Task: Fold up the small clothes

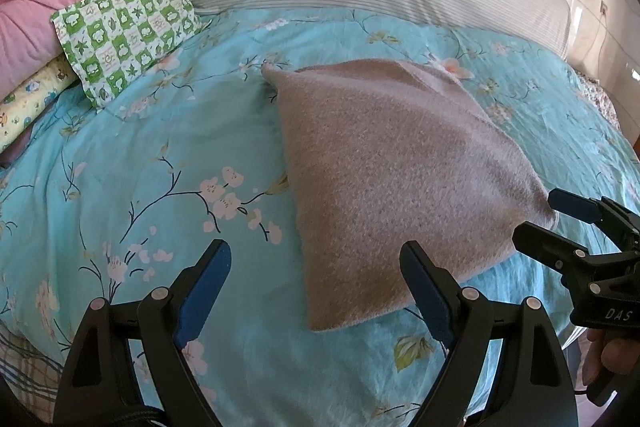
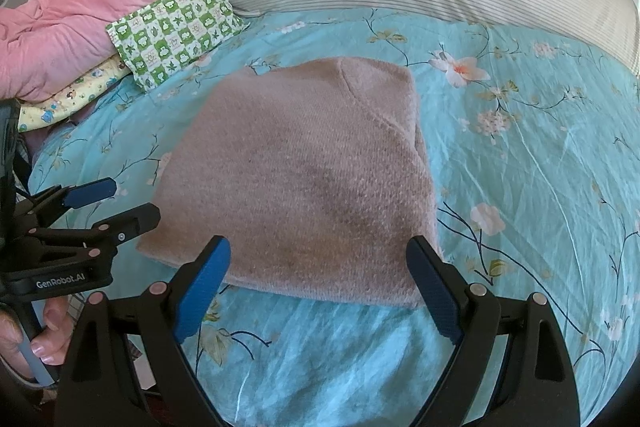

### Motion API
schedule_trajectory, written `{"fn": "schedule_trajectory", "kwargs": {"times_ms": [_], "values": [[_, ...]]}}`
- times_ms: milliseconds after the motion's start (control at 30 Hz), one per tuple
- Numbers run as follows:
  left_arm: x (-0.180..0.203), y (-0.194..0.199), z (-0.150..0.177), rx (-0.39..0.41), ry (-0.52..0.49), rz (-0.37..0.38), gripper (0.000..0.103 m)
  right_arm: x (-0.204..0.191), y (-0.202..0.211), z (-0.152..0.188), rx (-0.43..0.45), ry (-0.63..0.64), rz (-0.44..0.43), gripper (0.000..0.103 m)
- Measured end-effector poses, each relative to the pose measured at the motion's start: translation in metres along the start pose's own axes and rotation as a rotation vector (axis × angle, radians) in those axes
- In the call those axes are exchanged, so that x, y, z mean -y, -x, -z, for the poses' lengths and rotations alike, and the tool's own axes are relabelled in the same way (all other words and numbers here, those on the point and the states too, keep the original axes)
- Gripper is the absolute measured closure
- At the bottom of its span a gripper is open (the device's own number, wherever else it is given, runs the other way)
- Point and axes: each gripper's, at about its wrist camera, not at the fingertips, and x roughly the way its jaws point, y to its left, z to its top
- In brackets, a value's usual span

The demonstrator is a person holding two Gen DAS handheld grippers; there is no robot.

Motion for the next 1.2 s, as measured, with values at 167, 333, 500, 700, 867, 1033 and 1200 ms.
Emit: {"fn": "schedule_trajectory", "kwargs": {"times_ms": [167,333,500,700,867,1033,1200], "values": [[0.002,-0.001,-0.003,-0.001,-0.004,0.002,0.016,0.0,0.001,-0.003,0.002,-0.004,-0.002,0.013],[0.003,-0.003,-0.005,-0.003,-0.006,0.006,0.016,0.0,0.002,-0.005,0.007,-0.007,-0.004,0.013],[0.002,-0.005,-0.007,-0.001,-0.012,0.006,0.016,0.002,0.002,-0.006,0.009,-0.009,-0.005,0.013],[0.003,-0.005,-0.008,0.008,-0.013,0.005,0.016,0.003,0.003,-0.011,0.017,-0.009,-0.003,0.013],[0.004,-0.006,-0.011,0.015,-0.022,-0.001,0.016,0.004,0.002,-0.014,0.019,-0.009,0.0,0.013],[0.002,-0.01,-0.015,0.011,-0.017,0.006,0.016,0.007,0.002,-0.017,0.024,-0.012,-0.002,0.013],[-0.002,-0.012,-0.02,0.01,-0.013,0.013,0.016,0.007,0.0,-0.018,0.025,-0.014,-0.004,0.013]]}}
